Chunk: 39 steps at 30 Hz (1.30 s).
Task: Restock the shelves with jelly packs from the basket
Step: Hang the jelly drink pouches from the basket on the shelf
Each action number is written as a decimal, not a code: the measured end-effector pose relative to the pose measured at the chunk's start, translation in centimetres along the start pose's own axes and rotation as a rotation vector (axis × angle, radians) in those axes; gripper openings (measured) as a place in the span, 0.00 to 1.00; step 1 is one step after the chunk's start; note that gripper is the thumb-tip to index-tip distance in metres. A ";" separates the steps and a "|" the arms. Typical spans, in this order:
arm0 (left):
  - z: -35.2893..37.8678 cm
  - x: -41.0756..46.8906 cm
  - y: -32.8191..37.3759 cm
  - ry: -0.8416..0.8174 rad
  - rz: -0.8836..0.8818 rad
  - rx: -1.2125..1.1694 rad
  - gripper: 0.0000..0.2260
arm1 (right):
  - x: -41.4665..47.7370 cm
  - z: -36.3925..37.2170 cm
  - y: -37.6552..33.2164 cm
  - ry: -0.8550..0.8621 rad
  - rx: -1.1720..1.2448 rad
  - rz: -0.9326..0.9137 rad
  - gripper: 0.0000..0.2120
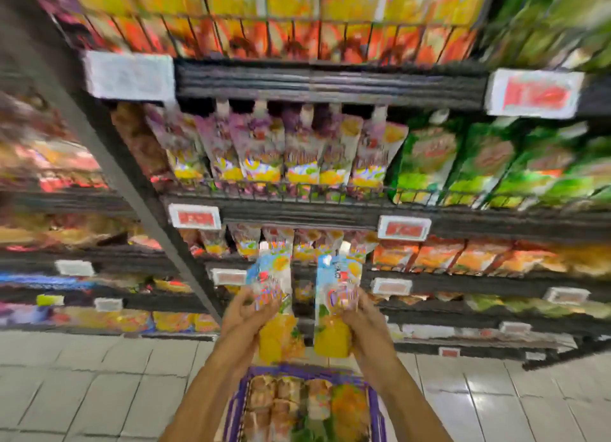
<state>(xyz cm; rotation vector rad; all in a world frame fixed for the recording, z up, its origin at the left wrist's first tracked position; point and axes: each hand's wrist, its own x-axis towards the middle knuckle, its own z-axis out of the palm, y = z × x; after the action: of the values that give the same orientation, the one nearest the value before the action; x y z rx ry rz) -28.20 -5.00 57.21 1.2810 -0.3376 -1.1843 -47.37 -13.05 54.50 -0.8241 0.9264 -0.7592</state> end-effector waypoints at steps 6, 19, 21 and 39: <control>1.8 -3.5 14.7 -0.014 0.342 0.074 0.16 | -2.0 7.3 -13.4 -0.120 -0.133 -0.318 0.18; 5.9 -11.4 34.5 -0.117 0.726 0.356 0.03 | -5.7 17.1 -30.7 -0.197 -0.134 -0.692 0.41; 6.4 -12.4 36.3 -0.104 0.764 0.411 0.06 | -6.6 17.6 -32.7 -0.204 -0.153 -0.761 0.33; 20.3 -14.4 54.9 -0.064 1.202 0.422 0.14 | -12.5 19.5 -46.0 -0.100 -0.334 -1.139 0.14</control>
<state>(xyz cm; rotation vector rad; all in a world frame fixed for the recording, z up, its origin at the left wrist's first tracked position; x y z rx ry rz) -23.04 -13.32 116.65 1.0668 -1.2407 -0.1111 -44.06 -19.21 105.52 -1.7076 0.4260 -1.5329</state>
